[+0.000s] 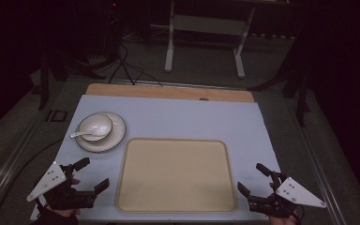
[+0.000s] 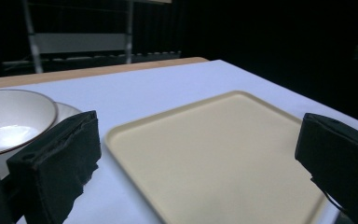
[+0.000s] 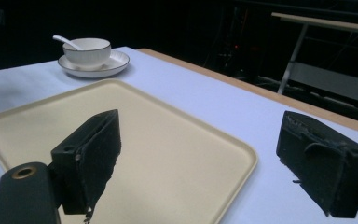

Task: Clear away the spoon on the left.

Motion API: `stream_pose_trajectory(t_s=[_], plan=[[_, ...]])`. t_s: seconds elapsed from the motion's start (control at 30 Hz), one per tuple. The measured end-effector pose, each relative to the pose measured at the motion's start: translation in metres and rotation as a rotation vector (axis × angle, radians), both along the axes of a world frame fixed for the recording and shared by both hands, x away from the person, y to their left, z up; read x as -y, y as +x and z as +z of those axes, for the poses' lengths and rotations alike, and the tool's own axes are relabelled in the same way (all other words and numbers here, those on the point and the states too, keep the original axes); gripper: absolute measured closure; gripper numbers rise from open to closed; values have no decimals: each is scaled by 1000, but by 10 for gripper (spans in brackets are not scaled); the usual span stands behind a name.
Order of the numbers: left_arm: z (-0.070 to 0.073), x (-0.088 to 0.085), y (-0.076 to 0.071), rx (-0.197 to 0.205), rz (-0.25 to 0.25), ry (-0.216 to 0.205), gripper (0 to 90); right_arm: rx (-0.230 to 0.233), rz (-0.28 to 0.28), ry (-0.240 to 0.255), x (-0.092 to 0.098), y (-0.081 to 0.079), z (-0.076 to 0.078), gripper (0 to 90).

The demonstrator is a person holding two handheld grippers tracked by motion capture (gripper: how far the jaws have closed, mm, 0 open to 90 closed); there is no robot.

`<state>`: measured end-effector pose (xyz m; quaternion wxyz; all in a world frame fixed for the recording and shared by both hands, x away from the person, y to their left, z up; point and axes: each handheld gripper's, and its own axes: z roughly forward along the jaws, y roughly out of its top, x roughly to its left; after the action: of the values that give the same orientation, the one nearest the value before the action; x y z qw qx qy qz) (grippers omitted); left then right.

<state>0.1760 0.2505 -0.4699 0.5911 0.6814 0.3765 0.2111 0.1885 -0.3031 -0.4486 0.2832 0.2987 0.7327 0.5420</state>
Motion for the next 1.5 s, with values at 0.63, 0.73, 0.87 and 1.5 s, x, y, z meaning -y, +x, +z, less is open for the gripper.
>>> stream_pose_trajectory(t_s=[0.63, 0.73, 0.87, 1.5], plan=[[1, 12, 1, -82, -89, 67, 6, -34, 64, -47, -9, 1, -6, 138], [2, 13, -1, -92, -106, 74, 6, -25, 66, -41, -10, 0, -5, 138], [6, 19, -2, -99, -151, 101, 7, -20, 78, -47, -11, -2, -4, 138], [27, 33, -12, -115, -214, 184, 20, -16, 89, -44, -13, -2, -2, 137]])
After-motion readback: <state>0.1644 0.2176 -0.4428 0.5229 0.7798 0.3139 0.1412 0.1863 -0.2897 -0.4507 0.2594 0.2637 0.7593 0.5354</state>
